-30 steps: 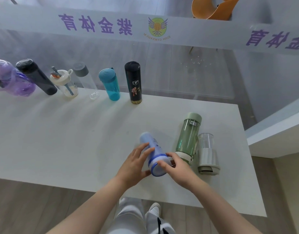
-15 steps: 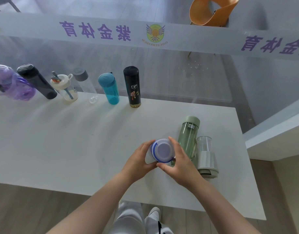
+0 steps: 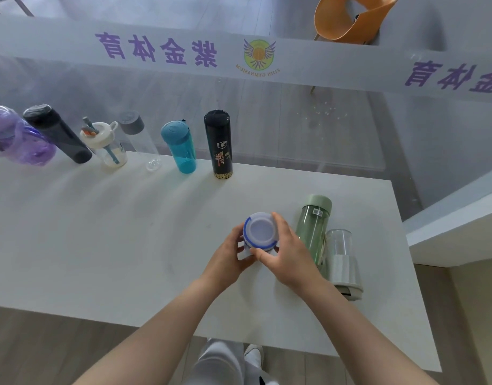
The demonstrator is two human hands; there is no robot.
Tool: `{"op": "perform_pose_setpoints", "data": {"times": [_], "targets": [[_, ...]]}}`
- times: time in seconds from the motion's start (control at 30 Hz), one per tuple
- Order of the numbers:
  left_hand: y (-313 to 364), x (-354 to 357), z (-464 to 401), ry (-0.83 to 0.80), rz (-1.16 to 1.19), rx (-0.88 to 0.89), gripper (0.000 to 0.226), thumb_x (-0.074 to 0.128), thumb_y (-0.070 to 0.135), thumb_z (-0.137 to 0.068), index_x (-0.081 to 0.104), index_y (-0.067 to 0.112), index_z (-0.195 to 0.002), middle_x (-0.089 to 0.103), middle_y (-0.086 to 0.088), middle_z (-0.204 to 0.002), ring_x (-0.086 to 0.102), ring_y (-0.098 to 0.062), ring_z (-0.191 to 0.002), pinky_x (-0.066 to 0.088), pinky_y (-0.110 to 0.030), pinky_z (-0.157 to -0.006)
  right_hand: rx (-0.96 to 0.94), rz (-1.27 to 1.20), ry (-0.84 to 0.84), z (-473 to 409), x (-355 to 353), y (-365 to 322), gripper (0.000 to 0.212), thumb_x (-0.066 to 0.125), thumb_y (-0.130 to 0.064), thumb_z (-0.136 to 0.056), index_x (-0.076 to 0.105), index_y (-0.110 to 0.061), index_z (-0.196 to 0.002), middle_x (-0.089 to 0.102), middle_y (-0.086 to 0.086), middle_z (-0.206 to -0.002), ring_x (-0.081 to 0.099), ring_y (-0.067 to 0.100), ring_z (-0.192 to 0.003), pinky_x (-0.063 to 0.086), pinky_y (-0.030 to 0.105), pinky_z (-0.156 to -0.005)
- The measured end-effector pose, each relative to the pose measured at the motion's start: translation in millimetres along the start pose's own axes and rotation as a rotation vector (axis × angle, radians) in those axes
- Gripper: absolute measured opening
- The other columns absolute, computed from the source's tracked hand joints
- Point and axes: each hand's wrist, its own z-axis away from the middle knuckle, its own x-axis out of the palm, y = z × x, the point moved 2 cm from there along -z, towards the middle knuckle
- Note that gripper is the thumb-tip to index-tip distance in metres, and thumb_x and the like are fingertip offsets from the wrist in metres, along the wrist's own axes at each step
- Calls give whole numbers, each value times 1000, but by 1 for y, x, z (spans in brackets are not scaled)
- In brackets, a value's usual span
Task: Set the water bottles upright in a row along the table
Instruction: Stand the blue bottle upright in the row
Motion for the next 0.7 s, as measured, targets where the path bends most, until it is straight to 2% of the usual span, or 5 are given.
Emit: {"op": "perform_pose_setpoints", "data": {"times": [0.1, 0.2, 0.4, 0.57, 0.7], "targets": [[1, -1, -9, 20, -4, 3, 67, 74, 16, -83, 40, 56, -125, 56, 34, -118, 56, 6, -113, 49, -16, -91, 3, -33, 12, -8, 1, 1, 90, 75, -40, -80, 23, -19, -150, 41, 0, -148, 45, 15, -130, 39, 26, -103], [4, -1, -24, 20, -15, 20, 65, 74, 16, -83, 39, 51, -127, 54, 29, -122, 54, 5, -115, 48, -12, -90, 4, -50, 36, -19, 0, 3, 90, 75, -38, -81, 21, -19, -151, 39, -1, -149, 42, 13, -133, 39, 28, -106], [10, -5, -70, 19, -54, 25, 69, 78, 22, -80, 38, 47, -131, 52, 29, -122, 55, 0, -113, 54, -29, -93, 34, -8, 67, -62, -6, 3, 89, 69, -38, -83, 17, -21, -153, 34, -2, -151, 34, 6, -133, 24, 9, -98], [16, -14, -112, 61, -45, 43, 70, 76, 16, -79, 38, 53, -126, 52, 30, -122, 54, 0, -112, 54, -32, -93, 53, -9, 63, -108, -13, -2, 90, 68, -43, -81, 16, -23, -152, 33, -1, -153, 36, 12, -136, 29, 17, -100], [20, -21, -148, 49, -25, 27, 67, 76, 25, -77, 39, 55, -125, 52, 35, -118, 55, 2, -111, 55, -40, -93, 60, -17, 69, -143, -19, -3, 90, 69, -40, -80, 19, -21, -152, 34, 0, -152, 36, 14, -137, 31, 21, -103]]}}
